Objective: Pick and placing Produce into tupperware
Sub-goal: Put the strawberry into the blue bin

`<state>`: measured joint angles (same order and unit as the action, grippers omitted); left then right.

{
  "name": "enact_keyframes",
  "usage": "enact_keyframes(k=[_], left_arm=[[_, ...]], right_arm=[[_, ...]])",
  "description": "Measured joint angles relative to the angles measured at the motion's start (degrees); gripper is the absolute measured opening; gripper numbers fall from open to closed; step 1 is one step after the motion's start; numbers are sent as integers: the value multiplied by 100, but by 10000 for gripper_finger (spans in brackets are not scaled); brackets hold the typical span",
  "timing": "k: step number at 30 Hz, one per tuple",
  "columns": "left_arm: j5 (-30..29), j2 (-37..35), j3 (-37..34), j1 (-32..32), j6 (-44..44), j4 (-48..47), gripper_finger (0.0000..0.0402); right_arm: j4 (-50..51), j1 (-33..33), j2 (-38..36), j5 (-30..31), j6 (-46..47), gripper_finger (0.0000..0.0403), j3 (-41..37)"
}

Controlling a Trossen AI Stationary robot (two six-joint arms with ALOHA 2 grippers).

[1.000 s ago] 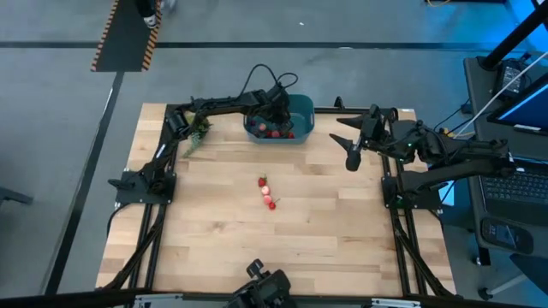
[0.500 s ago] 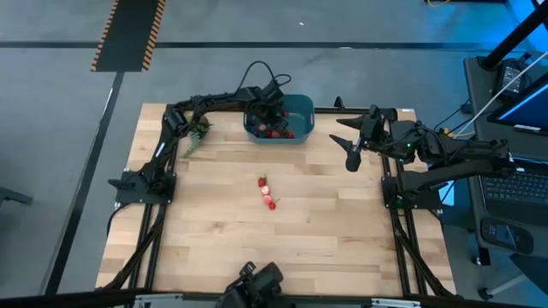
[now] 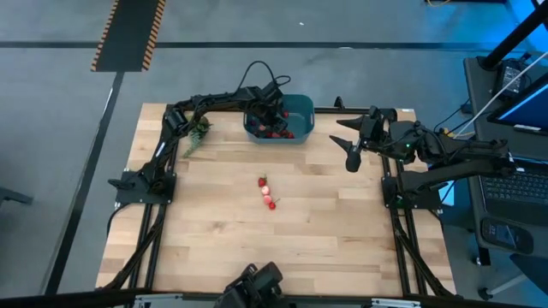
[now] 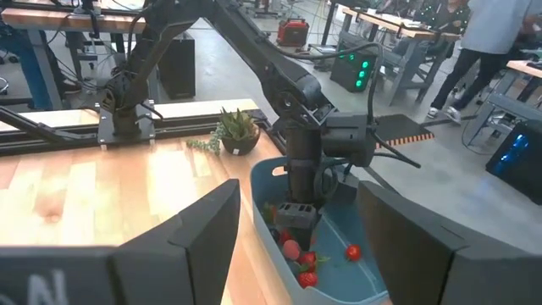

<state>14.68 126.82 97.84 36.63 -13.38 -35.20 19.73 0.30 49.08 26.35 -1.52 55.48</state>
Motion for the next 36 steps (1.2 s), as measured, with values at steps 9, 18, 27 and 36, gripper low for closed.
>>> enact_keyframes(k=[9,18,27,36], left_arm=[[2,-93,0,-29,148,-20,207],[0,-1157,0,-146,919,-293,207],[-486,-2571,0,-461,2332,-2058,207],[-527,-3626,-348,-491,2607,-3585,194]], right_arm=[[120,0,0,0,106,241,0],[118,0,0,2,128,241,0],[117,0,18,5,639,241,0],[-646,0,803,-1309,727,241,4]])
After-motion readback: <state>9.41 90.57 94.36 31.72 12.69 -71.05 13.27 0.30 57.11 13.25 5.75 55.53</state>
